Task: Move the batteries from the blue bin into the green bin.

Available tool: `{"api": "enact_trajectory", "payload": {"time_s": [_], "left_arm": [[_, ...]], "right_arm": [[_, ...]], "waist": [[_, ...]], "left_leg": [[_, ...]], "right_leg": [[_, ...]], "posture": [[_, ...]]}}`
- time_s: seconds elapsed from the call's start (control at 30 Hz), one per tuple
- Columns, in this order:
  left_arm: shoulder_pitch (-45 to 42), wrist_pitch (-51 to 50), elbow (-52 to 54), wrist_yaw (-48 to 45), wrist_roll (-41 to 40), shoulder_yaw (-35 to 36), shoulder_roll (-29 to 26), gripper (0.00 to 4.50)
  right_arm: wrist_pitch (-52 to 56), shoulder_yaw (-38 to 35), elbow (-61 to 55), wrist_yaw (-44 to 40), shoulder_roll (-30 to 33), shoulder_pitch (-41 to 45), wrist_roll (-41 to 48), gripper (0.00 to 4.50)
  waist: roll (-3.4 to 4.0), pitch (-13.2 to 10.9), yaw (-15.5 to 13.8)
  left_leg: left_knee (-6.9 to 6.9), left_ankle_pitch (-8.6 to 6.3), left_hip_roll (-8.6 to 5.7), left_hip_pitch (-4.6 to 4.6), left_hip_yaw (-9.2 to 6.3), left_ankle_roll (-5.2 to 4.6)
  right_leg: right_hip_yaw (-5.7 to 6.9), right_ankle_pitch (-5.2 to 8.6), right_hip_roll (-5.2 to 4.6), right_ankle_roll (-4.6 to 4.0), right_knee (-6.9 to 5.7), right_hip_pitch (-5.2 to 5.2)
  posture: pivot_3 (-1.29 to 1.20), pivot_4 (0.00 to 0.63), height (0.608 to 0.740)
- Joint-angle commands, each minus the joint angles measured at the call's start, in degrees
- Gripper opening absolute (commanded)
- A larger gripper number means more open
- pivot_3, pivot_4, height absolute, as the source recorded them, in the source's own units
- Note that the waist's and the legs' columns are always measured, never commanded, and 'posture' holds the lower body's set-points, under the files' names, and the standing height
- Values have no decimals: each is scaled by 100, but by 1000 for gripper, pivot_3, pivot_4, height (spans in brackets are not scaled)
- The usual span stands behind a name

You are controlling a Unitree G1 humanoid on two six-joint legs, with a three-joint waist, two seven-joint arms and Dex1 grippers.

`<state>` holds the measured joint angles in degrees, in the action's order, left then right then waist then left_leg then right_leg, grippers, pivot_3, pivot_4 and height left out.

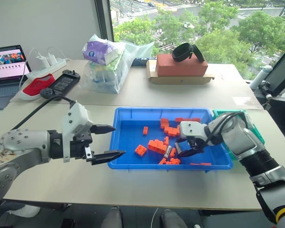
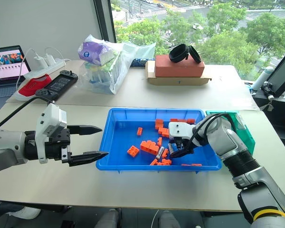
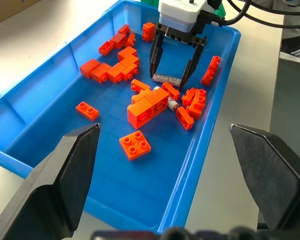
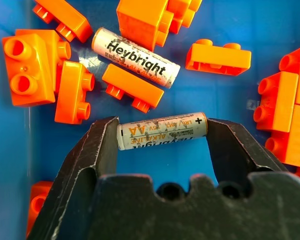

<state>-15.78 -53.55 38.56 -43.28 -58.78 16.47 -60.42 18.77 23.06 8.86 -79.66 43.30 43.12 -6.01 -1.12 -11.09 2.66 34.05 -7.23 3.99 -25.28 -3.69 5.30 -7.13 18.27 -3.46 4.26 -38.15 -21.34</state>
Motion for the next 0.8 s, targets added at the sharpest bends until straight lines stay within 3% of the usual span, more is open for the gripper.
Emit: {"api": "enact_trajectory", "payload": {"time_s": [0.03, 0.17, 0.27, 0.43, 0.8], "left_arm": [[-130, 116, 105, -36, 6, 11, -43, 4500], [-217, 126, 50, -85, 13, -72, -21, 4500], [-283, 146, -12, -132, 61, -137, -13, 4500], [-381, 214, -90, -197, 159, -289, 58, 4500], [-449, 238, -135, -272, 297, -367, 132, 4500]], "right_arm": [[136, -363, -268, -62, 183, 109, 233, 2534], [506, -1076, -78, -106, 387, 679, 768, 2534], [419, -1446, 607, -38, 986, 1293, 699, 2534], [-383, -1299, 1620, -139, 1938, 1452, 210, 2534], [-1332, -972, 3224, 137, 1799, 1304, -424, 2534]], "waist": [[0, 0, -3], [0, -3, -1], [1, -3, -1], [-12, 3, -86], [-1, -4, 160]], "left_leg": [[0, 0, 0, 0, 0, 0], [0, 0, -1, -1, 0, 0], [-3, 0, 0, 0, 0, 0], [-11, -2, -1, -7, 5, -2], [-10, 2, 1, 0, 18, -1]], "right_leg": [[0, 0, 0, 0, 0, 0], [-1, 0, 0, 0, 0, -1], [0, 0, 0, -1, 0, -2], [9, 2, -6, -1, 25, 1], [-8, 2, -4, -3, 2, -6]], "posture": [[0, 150, 740], [0, 150, 740], [0, 150, 740], [0, 150, 740], [0, 150, 740]]}}
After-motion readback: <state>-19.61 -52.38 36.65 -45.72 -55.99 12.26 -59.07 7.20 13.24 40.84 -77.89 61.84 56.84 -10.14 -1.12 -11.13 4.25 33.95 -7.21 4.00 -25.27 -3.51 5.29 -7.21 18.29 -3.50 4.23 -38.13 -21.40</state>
